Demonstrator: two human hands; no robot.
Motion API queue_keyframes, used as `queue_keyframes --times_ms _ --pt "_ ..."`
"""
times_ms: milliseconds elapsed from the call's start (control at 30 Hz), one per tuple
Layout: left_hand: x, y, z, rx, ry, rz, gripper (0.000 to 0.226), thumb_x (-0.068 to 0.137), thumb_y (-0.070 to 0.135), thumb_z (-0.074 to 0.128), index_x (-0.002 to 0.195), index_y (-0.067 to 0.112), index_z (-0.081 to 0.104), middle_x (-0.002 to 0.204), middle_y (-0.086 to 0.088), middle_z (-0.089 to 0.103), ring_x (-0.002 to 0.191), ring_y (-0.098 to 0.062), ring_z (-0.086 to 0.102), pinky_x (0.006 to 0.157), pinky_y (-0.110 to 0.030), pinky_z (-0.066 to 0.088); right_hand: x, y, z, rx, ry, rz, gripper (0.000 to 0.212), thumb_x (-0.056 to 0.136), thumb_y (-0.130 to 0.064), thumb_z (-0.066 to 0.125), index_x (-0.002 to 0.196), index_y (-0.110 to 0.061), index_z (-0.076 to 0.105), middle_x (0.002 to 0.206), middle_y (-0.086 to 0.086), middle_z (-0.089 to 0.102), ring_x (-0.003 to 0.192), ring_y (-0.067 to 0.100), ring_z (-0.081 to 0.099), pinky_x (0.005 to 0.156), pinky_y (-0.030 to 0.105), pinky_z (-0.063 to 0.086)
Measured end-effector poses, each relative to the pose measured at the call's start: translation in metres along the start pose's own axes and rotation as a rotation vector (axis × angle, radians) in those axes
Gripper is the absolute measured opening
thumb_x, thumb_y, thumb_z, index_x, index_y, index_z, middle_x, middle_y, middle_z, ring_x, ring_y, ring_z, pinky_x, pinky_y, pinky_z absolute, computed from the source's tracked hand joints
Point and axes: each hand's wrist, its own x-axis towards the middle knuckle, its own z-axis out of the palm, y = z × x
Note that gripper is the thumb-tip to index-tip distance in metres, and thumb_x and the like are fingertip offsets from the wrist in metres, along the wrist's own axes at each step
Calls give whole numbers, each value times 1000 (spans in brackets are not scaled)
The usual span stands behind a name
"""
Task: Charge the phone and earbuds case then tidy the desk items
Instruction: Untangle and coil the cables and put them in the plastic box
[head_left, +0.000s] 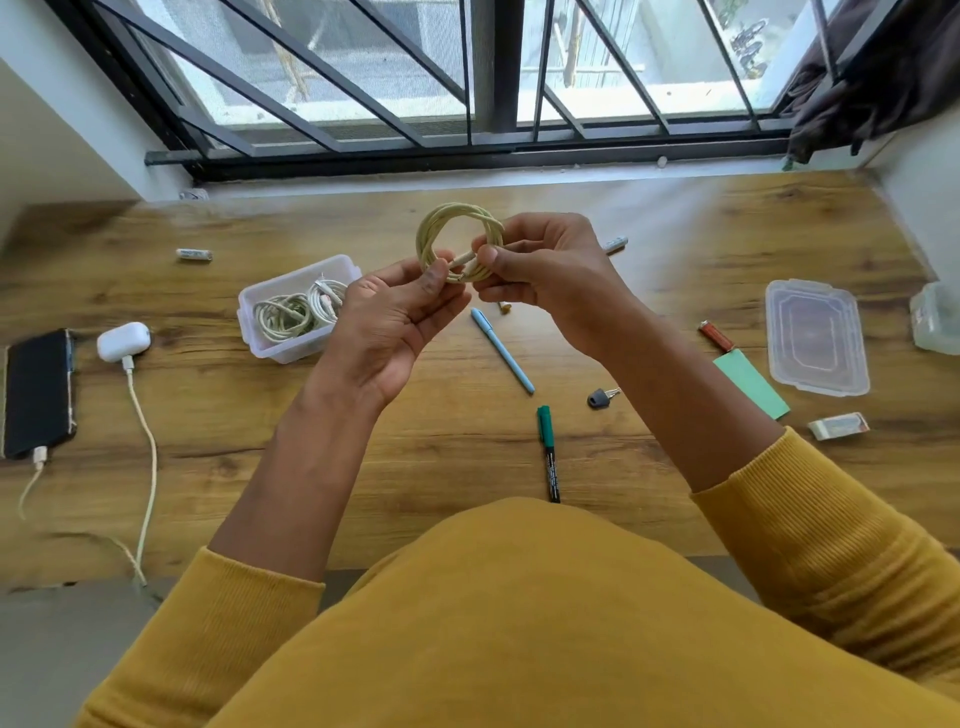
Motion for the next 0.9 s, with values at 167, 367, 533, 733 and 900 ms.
queue_keyframes --times_ms 167,367,533,733,900 --pt "-4 0 -1 -35 -32 22 13 99 3 65 110 3 72 103 -13 78 104 -24 75 104 -38 59 0 -1 5 5 8 12 20 97 1 69 114 10 68 101 29 75 89 34 75 84 40 65" --pt "-11 5 -11 45 -174 79 20 98 1 65 115 7 71 108 -11 76 113 -23 71 110 -39 54 2 -4 7 26 -21 32 23 98 3 67 119 11 66 110 36 71 93 37 74 84 39 65" --pt "-10 17 -17 351 -148 249 21 85 3 73 106 4 77 105 -16 75 110 -31 71 106 -43 56 4 -1 12 48 -10 16 24 95 3 71 118 11 67 107 34 72 94 37 74 85 42 65" --pt "-4 30 -25 522 -164 306 14 85 2 71 96 6 79 94 -14 75 98 -29 73 97 -48 61 12 -1 22 19 -1 -26 22 95 2 72 115 11 68 94 23 72 86 31 74 83 41 65" --pt "-1 37 -23 667 -198 340 14 84 -1 67 87 8 78 88 -14 74 89 -30 75 84 -48 64 15 -4 27 16 8 -47 20 94 2 72 113 10 69 88 19 74 79 27 74 79 38 64"
